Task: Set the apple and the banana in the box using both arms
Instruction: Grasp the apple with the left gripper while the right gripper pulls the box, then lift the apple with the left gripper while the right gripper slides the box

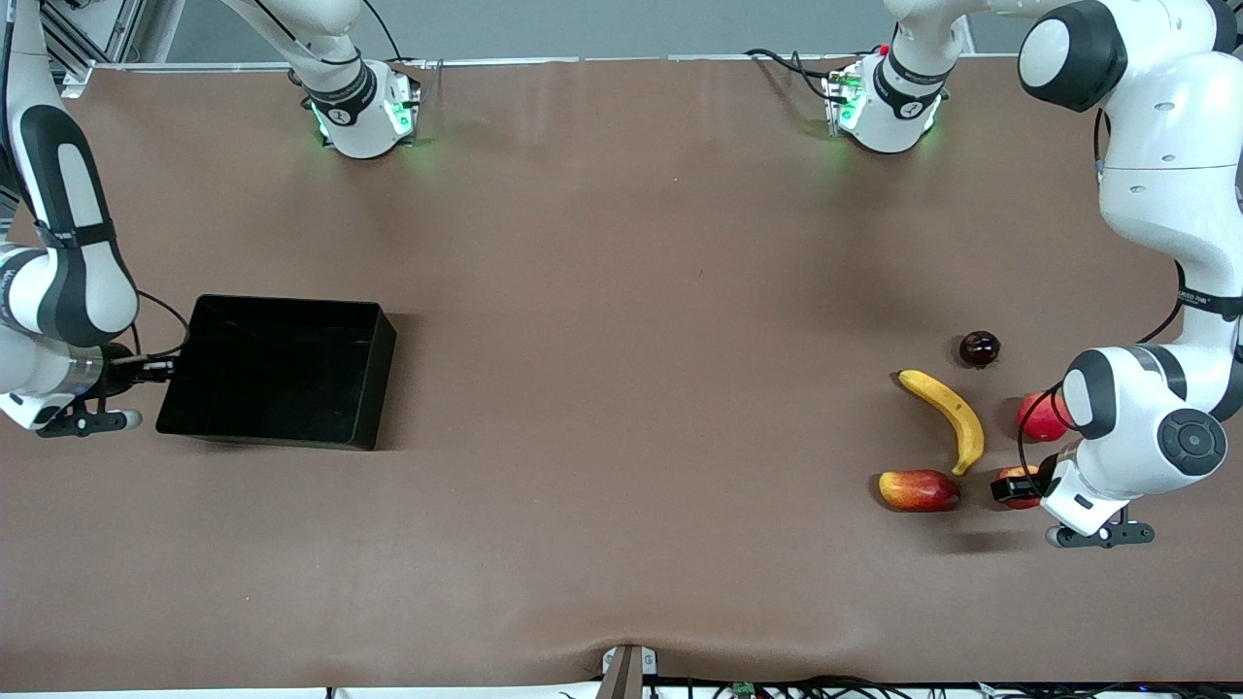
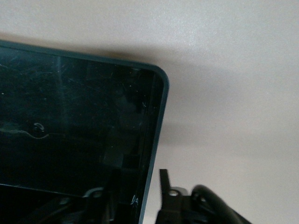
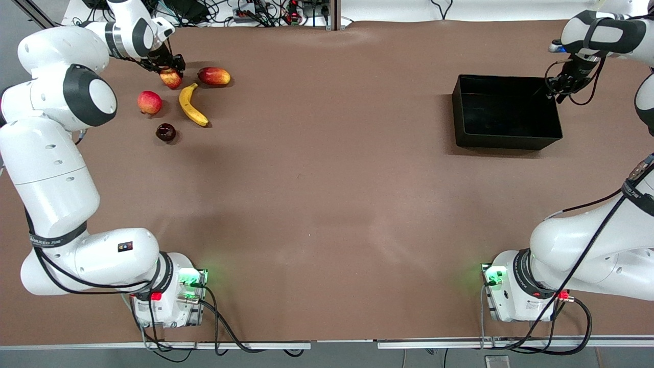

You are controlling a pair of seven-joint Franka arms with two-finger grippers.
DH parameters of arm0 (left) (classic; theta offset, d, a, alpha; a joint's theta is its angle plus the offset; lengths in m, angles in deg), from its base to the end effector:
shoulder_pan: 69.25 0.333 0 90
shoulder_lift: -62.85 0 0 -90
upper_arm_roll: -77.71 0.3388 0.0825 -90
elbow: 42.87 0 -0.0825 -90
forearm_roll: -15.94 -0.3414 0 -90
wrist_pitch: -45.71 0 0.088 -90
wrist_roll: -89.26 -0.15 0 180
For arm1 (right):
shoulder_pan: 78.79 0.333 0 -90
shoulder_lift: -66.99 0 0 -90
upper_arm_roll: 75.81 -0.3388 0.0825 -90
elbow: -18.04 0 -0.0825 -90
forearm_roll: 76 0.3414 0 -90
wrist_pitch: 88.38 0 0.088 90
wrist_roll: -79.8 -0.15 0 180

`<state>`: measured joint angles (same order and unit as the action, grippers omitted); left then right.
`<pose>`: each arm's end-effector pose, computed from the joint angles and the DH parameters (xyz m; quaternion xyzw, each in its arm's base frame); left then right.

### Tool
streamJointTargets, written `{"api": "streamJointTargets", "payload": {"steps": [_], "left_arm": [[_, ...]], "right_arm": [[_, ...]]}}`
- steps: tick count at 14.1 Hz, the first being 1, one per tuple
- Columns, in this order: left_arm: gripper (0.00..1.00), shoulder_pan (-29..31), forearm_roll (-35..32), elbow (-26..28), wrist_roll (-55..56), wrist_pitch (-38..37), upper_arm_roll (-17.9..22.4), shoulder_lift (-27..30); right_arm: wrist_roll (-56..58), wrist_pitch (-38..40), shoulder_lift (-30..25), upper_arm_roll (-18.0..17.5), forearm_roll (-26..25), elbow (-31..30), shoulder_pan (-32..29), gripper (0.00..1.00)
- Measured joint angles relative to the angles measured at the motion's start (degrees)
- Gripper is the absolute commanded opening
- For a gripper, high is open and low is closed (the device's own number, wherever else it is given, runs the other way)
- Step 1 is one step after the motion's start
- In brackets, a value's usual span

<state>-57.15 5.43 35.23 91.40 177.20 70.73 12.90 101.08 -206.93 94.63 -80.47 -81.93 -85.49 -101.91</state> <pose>0.7239 0.0941 0.2010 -0.9987 -0.0279 -0.0332 0.0257 0.5605 -0.2001 0.2675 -0.9925 -0.0514 0.1101 0.0151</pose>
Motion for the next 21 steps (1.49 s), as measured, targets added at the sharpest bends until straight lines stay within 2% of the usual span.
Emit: {"api": "streamJointTargets", "payload": {"steps": [1, 5, 8, 13, 16, 19, 21], "left_arm": [[0.0, -0.1, 0.0, -0.2, 0.0, 0.0, 0.0, 0.0], [0.0, -0.4, 0.0, -1.4, 0.0, -2.3, -0.4, 1.4], [0.0, -1.6, 0.0, -2.0, 0.9, -8.0, -0.8, 5.7], [0.0, -3.9, 0.0, -2.0, 5.4, -21.4, -2.8, 14.3], [0.0, -3.8, 0.0, -1.9, 6.5, -26.1, -5.4, 17.2], [0.0, -3.6, 0.4, -1.9, 7.2, -27.7, -10.4, 19.7], [0.0, -4.1, 0.4, -1.8, 8.1, -28.2, -12.4, 20.8]], "right_arm": [[0.4, -1.2, 0.0, 0.0, 0.1, -0.9, -0.4, 0.0], [0.7, -2.5, -0.1, -0.2, 1.3, -2.5, -1.0, 0.0], [1.5, -1.0, -0.3, -0.3, 1.3, -2.4, -1.0, 0.0], [1.5, 12.4, -2.5, -1.5, 5.5, 3.5, 0.8, 0.0], [1.0, 19.0, -3.4, -1.7, 10.0, 7.3, 5.0, 0.0], [0.1, 20.0, -3.4, -1.8, 12.1, 8.0, 8.6, 0.0], [-3.5, 20.4, -3.4, -1.9, 14.1, 8.0, 11.5, 0.0]]}}
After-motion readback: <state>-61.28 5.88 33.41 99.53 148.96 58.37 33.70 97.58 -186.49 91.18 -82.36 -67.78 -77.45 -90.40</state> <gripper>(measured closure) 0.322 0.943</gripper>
